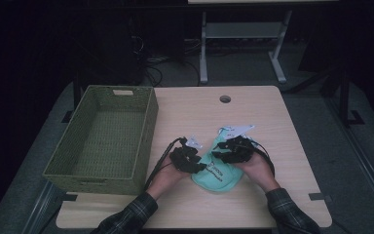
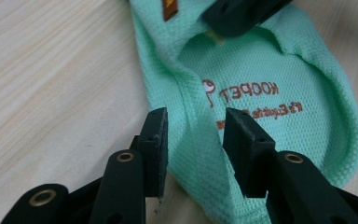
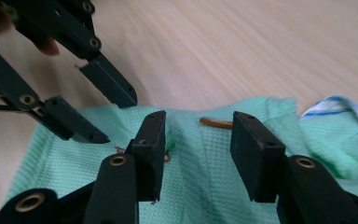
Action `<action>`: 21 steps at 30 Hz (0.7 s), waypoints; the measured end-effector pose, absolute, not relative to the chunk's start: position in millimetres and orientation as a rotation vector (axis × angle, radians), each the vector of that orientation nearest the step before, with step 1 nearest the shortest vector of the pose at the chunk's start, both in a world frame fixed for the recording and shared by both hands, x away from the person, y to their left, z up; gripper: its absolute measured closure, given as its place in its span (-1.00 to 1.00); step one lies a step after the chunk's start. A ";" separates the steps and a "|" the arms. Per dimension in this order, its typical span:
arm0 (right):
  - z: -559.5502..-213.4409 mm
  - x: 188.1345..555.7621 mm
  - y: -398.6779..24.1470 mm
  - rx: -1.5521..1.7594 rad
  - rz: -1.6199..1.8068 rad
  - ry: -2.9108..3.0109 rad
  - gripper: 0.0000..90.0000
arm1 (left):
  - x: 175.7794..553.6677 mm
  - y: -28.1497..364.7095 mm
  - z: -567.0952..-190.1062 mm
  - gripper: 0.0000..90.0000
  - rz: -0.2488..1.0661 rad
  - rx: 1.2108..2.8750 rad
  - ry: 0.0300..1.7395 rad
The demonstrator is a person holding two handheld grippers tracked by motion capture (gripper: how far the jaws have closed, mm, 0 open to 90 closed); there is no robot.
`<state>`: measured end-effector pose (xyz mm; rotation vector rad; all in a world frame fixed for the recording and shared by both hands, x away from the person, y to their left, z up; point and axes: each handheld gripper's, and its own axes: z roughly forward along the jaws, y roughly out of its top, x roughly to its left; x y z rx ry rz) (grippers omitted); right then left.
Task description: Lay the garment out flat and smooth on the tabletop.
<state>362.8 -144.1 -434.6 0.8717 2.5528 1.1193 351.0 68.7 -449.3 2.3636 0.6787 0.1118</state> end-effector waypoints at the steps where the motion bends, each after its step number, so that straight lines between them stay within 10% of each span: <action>1: -439.2 364.1 -141.3 0.866 1.097 2.565 0.23 | 350.8 68.3 -450.0 0.32 0.114 2.368 0.680; 9: -455.4 366.2 -143.7 0.861 0.978 2.584 0.93 | 352.0 67.6 -453.8 0.36 0.122 2.387 0.698; 21: -445.6 344.0 -176.2 0.901 1.027 2.580 0.99 | 355.2 73.1 -448.1 0.39 0.141 2.339 0.728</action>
